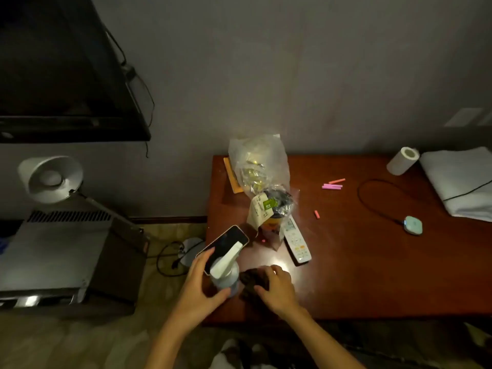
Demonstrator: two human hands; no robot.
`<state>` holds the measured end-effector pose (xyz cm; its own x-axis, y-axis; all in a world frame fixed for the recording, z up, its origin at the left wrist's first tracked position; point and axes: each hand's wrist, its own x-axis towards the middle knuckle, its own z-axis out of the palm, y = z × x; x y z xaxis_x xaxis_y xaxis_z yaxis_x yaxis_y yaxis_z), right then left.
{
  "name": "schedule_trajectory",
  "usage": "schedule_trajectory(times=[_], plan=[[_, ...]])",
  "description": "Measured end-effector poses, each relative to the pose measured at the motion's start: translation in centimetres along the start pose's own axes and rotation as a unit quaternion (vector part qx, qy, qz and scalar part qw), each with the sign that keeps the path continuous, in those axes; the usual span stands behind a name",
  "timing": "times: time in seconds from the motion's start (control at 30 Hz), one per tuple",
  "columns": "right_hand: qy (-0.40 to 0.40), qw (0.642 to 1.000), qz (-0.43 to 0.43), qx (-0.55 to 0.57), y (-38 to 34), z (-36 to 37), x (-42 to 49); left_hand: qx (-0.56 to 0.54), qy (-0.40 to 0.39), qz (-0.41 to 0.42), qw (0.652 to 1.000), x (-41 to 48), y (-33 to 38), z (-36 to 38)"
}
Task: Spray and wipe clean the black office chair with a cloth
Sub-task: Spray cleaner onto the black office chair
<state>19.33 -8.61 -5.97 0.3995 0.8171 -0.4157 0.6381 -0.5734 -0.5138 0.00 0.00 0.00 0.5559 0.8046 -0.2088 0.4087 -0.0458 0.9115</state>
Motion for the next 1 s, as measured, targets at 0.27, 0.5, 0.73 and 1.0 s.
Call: schedule_trajectory(times=[0.27, 0.5, 0.73, 1.0], plan=[[-0.083, 0.989, -0.019, -0.123, -0.5, 1.8, 1.1, 0.064, 0.018, 0.097, 0.993, 3.4, 2.9, 1.0], [-0.059, 0.981, -0.030, -0.183, 0.3, 4.3, 1.3, 0.088, -0.023, 0.118, 0.989, 5.0, 1.6, 1.3], [0.014, 0.987, -0.060, -0.151, 1.2, 4.8, 2.6, 0.051, 0.015, 0.144, 0.988, 5.7, 2.2, 2.6], [0.123, 0.992, 0.031, 0.016, 1.7, 1.8, -0.8, 0.053, 0.012, 0.198, 0.979, 6.2, 3.9, 4.1]])
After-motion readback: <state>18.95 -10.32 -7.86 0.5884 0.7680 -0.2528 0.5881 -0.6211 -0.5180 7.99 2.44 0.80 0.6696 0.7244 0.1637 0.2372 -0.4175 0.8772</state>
